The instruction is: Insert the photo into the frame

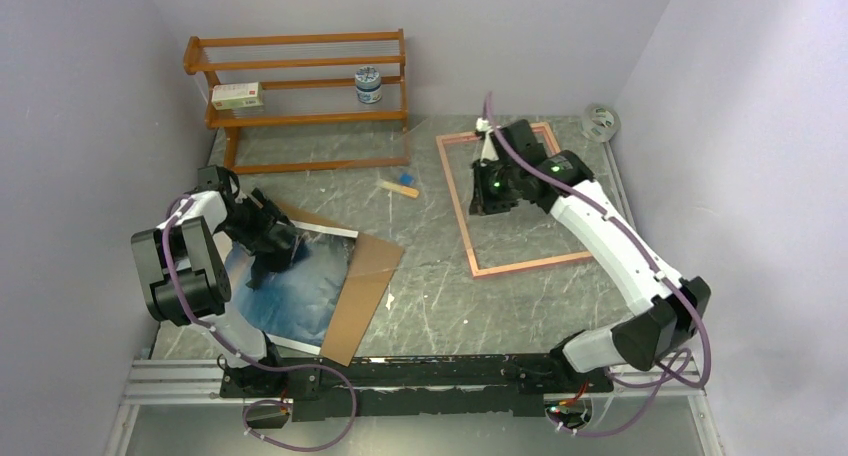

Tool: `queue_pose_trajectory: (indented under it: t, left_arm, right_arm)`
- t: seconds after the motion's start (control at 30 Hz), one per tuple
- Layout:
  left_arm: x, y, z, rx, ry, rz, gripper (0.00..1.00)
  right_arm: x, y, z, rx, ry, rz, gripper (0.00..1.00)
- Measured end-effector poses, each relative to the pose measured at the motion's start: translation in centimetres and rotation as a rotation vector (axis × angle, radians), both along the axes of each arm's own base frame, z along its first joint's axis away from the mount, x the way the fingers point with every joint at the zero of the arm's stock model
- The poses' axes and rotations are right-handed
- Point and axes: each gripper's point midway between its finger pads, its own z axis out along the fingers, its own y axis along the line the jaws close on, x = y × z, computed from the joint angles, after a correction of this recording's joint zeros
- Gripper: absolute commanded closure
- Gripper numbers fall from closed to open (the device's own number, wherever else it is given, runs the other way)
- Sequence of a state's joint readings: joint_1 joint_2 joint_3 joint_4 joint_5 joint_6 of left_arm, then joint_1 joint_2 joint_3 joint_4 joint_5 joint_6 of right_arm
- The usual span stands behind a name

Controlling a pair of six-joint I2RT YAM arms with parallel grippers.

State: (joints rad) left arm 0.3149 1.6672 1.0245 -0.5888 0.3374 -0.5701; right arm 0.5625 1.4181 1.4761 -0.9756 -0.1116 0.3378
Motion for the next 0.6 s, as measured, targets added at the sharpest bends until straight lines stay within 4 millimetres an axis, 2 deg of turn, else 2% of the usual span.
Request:
queue_pose_trajectory:
  t: [0.1,0.2,0.3,0.43,0.5,0.6]
  left_arm:
    - [0.0,-0.1,-0.7,-0.013,0.02,-0.002,0.2]
    - [0.3,-0.5,-0.6,-0.045,0.013,-0.011,0.19]
    - [1.7,-1.3,0.7,-0.106,-0.043,-0.038,0.18]
    - [5.0,-2.5,4.1,-0.196,-0.193,-0.081,0.13]
    - [6.0,-3.1,5.3,-0.232,-0.237,-0.088,0.06]
    - [6.4,-4.6,6.1,-0.299,-0.251,-0.073,0.06]
  right_arm:
    - [0.8,-2.1,1.7,0.003,-0.044,-0.046,1.0]
    - [1.1,-3.2,3.8,0.021,-0.109,-0.061,1.0]
    - [1.0,-3.7,6.0,0.047,-0.17,-0.068,1.0]
    - [1.1,-3.8,9.3,0.106,-0.252,-0.09,1.0]
    - [1.3,-3.8,10.8,0.137,-0.289,-0.116,1.0]
    - [1.7,-4.0,12.9,0.197,-0.34,-0.182,1.0]
